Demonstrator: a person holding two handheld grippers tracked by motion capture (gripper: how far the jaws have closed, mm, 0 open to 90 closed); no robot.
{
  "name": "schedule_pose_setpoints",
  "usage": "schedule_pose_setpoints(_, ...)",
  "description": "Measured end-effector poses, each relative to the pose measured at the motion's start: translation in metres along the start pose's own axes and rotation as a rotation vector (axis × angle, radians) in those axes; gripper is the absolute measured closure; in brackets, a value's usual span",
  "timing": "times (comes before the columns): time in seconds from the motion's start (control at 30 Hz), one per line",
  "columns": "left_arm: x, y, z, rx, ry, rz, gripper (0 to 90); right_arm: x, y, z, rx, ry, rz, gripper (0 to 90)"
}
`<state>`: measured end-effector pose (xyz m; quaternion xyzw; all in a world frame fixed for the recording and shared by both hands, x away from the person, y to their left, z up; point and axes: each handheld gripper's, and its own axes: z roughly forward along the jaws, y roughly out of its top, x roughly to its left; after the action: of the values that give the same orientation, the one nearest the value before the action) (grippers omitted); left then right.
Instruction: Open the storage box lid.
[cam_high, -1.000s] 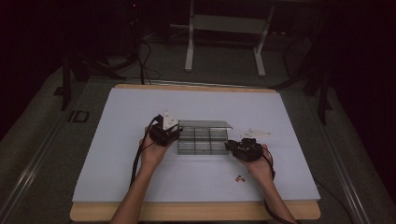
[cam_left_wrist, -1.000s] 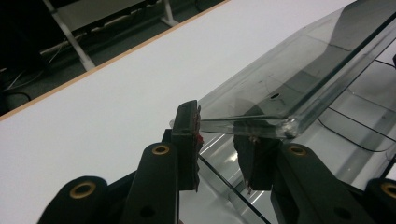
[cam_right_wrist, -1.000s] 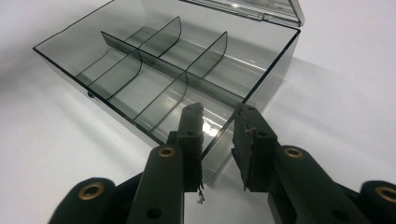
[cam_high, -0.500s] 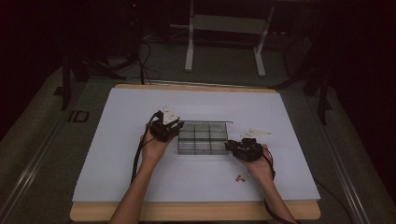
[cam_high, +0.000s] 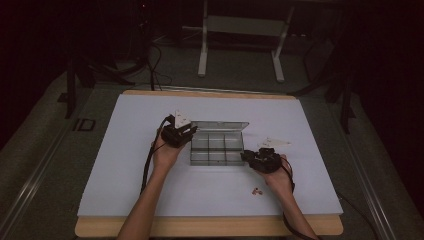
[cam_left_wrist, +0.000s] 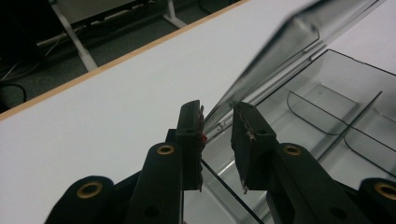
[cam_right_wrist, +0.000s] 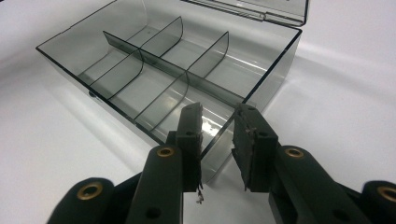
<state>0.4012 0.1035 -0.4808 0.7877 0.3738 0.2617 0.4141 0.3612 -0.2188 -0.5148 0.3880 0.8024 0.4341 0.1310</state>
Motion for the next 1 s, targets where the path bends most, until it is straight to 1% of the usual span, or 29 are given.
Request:
schedule_pose_setpoints(0.1, 0.001, 0.000, 0.002, -0.002, -0.004, -0.007, 73.5, 0.000, 0.000, 0.000, 0.000, 0.000, -0.001, 72.6)
schedule_pose_setpoints(0.43, 0.006, -0.003, 0.013, 0.017, -0.009, -0.020, 73.5, 0.000, 0.000, 0.000, 0.001, 0.001, -0.003, 72.5)
schedule_pose_setpoints(1.0, 0.012, -0.004, 0.022, 0.028, -0.018, -0.044, 74.4, 0.000, 0.000, 0.000, 0.001, 0.001, -0.004, 72.5)
